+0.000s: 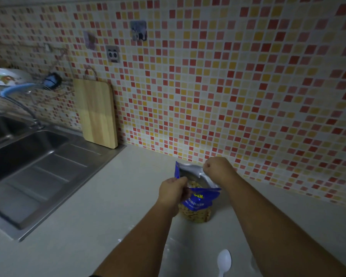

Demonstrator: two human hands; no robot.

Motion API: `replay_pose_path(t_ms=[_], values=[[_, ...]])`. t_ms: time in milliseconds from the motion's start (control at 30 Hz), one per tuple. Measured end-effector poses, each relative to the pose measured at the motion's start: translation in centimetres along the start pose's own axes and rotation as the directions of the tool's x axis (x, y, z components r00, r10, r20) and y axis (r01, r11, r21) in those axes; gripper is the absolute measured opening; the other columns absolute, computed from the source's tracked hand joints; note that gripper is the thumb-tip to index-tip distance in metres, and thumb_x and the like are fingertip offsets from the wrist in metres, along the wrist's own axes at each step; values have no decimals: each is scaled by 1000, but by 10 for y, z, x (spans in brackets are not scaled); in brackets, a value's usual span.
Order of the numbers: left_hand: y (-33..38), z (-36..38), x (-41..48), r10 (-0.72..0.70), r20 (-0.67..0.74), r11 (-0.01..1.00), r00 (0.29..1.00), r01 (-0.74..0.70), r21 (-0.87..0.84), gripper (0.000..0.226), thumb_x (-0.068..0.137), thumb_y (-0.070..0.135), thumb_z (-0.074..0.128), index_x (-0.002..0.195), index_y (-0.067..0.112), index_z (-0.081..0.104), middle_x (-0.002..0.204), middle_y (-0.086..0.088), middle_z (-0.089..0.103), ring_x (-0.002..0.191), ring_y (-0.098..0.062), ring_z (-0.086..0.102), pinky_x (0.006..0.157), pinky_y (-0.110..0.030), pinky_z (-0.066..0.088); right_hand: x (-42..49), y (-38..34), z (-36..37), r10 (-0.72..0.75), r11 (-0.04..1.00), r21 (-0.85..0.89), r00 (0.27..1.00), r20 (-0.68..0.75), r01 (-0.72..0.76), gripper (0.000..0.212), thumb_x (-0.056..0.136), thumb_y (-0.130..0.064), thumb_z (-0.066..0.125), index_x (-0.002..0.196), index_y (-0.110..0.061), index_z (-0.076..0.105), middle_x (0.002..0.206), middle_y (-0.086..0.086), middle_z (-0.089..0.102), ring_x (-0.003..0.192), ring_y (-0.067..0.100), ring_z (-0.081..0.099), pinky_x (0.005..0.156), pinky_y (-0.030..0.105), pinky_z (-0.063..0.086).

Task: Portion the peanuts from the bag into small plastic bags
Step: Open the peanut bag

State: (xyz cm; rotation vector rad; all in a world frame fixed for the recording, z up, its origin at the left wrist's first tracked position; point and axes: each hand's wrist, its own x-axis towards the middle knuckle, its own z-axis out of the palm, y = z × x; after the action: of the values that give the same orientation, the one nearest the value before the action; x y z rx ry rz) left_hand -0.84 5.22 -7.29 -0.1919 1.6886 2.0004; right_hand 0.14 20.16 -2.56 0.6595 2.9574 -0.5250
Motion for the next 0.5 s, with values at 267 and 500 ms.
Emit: replay_pose_path(t_ms=[267,500], values=[[18,-1,-2,-56,26,975,998,49,218,19,82,20,59,70,6,58,62,-10,60,51,-19,58,49,-21,49,-7,-2,-4,-110,989,94,991,-75,116,21,91,-13,53,96,-8,72,99,12,70,91,26,64,80,35,51],[19,-9,6,35,-21,926,999,-24,377,17,80,11,55,66,2,55,54,-12,56,41,-19,54,41,-19,42,-6,0,-4,-96,994,47,989,-115,102,23,94,-12,49,104,-9,69,92,10,63,77,20,53,67,26,38]])
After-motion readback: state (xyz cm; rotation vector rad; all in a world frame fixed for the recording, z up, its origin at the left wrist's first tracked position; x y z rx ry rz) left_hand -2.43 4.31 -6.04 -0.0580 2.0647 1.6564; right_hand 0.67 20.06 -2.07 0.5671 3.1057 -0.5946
